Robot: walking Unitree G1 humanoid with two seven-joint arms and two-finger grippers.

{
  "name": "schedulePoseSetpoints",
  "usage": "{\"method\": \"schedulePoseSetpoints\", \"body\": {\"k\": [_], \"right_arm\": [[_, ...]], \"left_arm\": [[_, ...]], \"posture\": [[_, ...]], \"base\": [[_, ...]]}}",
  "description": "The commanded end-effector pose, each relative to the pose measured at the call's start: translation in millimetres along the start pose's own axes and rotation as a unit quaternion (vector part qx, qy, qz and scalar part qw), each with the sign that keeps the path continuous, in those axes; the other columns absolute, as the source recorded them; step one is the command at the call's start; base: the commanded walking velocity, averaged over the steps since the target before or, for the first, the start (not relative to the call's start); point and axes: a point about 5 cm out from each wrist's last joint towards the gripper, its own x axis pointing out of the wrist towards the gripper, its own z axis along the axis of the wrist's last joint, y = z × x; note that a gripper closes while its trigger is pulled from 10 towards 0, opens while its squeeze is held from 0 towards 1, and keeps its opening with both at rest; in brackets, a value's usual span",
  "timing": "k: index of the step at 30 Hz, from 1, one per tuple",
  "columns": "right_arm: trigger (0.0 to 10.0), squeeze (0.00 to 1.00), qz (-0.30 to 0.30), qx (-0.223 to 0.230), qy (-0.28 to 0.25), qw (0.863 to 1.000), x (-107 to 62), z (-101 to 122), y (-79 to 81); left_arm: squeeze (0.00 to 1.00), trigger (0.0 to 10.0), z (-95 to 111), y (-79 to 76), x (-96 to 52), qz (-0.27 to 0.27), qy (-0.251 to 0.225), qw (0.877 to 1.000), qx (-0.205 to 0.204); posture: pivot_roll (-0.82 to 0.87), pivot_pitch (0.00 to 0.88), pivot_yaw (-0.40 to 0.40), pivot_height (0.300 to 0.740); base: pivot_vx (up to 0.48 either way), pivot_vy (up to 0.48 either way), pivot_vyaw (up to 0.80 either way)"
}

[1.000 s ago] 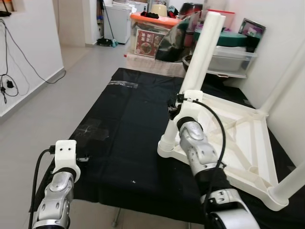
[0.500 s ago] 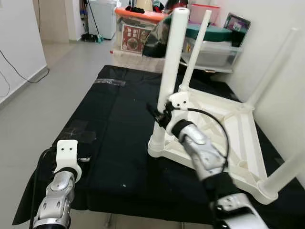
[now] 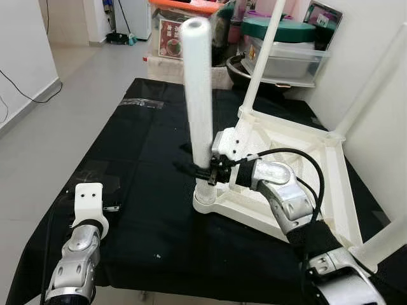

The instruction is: Building children table

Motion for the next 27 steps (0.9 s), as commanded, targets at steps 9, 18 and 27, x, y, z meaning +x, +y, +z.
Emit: {"method": "schedulePoseSetpoints", "body": {"k": [9, 18, 27], "right_arm": [[0.0, 0.00, 0.181, 0.139, 0.017, 0.974, 10.7, -15.6, 21.9], [0.0, 0.00, 0.188, 0.135, 0.019, 0.973, 3.1, -7.7, 7.1], [0.0, 0.00, 0.170, 0.128, 0.022, 0.977, -1.4, -16.4, 10.5]], "left_arm": [[0.00, 10.0, -11.3, -4.0, -4.5, -0.008, 0.027, 0.999, -0.019], [0.00, 10.0, -14.9, -3.3, -7.5, -0.006, 0.032, 0.999, -0.021], [0.00, 10.0, -15.0, -3.4, -6.6, -0.007, 0.034, 0.999, -0.020]], "posture": [[0.13, 0.000, -0.177, 0.740], [0.13, 0.000, -0.179, 0.740], [0.12, 0.000, -0.167, 0.740]], "base": [[0.000, 0.000, 0.00], [0.000, 0.000, 0.00], [0.000, 0.000, 0.00]]}}
